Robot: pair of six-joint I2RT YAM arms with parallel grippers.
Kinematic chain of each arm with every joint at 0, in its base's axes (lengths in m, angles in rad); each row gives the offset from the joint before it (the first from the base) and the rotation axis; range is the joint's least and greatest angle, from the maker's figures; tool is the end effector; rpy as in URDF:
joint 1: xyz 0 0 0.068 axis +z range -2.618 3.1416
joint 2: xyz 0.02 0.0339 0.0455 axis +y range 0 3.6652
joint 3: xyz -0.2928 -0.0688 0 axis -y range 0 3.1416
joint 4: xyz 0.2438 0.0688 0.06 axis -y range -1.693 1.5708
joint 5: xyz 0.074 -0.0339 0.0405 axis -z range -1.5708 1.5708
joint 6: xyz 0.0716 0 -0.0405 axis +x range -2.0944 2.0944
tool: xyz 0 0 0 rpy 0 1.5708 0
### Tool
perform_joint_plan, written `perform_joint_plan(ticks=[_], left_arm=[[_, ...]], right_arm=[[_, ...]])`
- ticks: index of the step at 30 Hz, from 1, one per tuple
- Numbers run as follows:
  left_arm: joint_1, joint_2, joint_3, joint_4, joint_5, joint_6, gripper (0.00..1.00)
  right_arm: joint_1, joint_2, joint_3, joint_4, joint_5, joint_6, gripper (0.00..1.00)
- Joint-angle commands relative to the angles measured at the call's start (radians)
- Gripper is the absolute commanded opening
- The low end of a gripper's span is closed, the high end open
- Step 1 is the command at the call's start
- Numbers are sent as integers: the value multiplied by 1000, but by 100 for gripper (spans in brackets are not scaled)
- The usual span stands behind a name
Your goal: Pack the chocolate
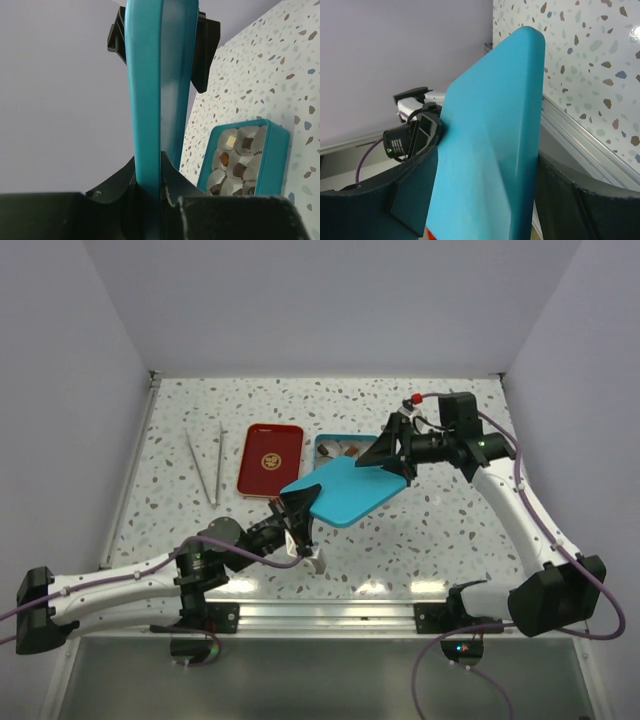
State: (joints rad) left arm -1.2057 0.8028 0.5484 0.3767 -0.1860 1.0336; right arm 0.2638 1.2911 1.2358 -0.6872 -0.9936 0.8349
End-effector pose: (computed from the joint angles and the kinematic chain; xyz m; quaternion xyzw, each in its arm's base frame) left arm 0.0877 -0.1923 0.3384 0.5634 0.3502 -0.0028 0.7483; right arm 0.2443 0.1281 0.3649 0.0427 0.8262 0.5568 0.0739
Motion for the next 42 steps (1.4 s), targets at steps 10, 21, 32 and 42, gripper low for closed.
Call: perform_joint_plan(ticks=[10,21,32,42], left_arm=[[-12,4,-10,154,-17,62,20],[-17,4,-47,182,-41,37,54],[-15,-114,-85,113,-142,-147,100],[-12,-191,-77,-102,-211,-339,100]], right_arm=[[32,-27,-36,57,-85,52,29],[23,-75,-148,204,-105,148,0],[-11,-150,-283,586,-65,403,0],[-34,-79,-328,1074,30,665,0]])
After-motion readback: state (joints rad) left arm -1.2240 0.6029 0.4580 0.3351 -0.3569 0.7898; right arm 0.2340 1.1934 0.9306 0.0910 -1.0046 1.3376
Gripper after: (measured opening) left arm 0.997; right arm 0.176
